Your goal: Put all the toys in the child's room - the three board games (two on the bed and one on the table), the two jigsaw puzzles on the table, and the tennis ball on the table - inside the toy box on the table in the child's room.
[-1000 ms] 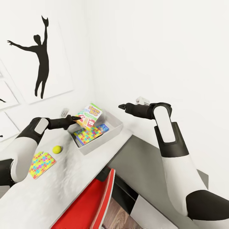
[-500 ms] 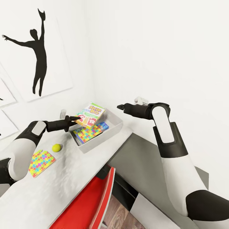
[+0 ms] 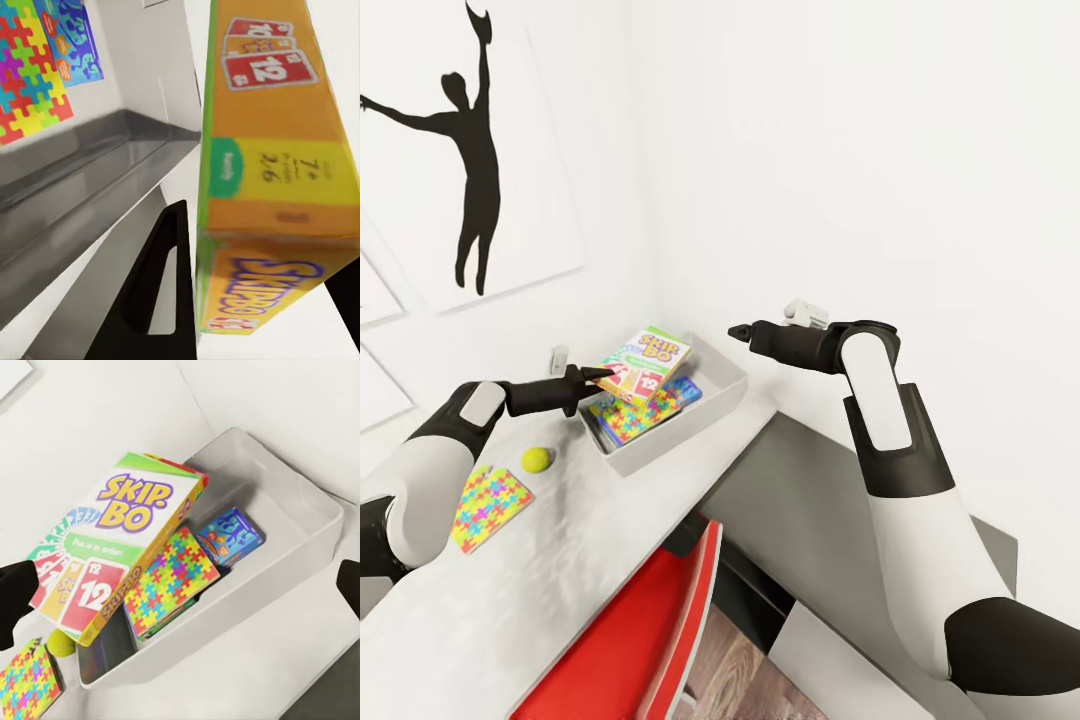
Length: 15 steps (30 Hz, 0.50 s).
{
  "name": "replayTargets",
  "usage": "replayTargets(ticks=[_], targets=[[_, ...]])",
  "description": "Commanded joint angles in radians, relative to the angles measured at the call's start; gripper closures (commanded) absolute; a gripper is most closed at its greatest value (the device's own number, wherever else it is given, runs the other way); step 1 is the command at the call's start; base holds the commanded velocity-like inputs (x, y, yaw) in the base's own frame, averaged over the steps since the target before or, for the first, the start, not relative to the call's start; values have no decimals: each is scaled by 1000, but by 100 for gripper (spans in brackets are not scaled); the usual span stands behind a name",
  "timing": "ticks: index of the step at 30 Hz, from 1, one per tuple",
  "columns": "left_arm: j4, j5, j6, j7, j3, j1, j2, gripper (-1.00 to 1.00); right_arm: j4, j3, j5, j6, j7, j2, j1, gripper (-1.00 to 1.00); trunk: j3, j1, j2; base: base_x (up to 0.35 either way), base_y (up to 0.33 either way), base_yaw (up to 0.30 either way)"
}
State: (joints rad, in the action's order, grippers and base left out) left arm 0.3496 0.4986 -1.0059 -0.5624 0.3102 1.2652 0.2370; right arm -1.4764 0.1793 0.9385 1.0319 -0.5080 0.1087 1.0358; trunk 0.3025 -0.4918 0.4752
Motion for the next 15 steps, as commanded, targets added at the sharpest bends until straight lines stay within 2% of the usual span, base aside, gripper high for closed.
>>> replayTargets(ticks=[1, 4, 6, 9, 12, 15], targets=[[-1, -8, -3, -3, 7, 1, 0, 100, 0, 0, 10, 2, -10, 0, 1, -100, 3, 0, 2, 0, 0, 0], [0, -9, 0, 15, 11, 2, 2, 100, -1, 1, 10, 2, -10, 0, 1, -100, 8, 0, 2, 0, 0, 0], [0, -10, 0, 22, 26, 2, 2, 100, 0, 1, 10, 2, -10, 0, 1, -100, 12, 0, 2, 0, 0, 0], [0, -11, 1, 37, 80, 2, 0, 100, 0, 2, 10, 2, -10, 0, 1, -100, 17, 0, 2, 0, 0, 0], [0, -11, 2, 62, 106, 2, -1, 100, -1, 2, 10, 2, -10, 0, 1, -100, 21, 0, 2, 0, 0, 0], [0, -11, 4, 80, 115, 2, -1, 100, -1, 2, 10, 2, -10, 0, 1, -100, 26, 0, 2, 0, 0, 0]])
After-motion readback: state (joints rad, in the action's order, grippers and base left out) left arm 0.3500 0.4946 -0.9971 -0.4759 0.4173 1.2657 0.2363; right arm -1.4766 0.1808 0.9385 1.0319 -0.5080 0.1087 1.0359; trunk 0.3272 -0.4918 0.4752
